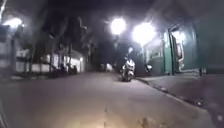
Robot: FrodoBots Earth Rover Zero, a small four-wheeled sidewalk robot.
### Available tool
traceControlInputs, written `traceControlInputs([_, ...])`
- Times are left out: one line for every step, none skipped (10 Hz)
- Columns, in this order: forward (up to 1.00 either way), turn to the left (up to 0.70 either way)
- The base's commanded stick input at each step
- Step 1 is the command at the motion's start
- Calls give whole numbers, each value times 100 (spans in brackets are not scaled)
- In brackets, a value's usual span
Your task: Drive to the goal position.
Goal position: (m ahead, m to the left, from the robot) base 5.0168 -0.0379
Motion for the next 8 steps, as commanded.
traceControlInputs([70, 0])
traceControlInputs([70, 0])
traceControlInputs([70, 0])
traceControlInputs([70, 0])
traceControlInputs([70, 0])
traceControlInputs([70, 0])
traceControlInputs([70, 0])
traceControlInputs([70, 0])
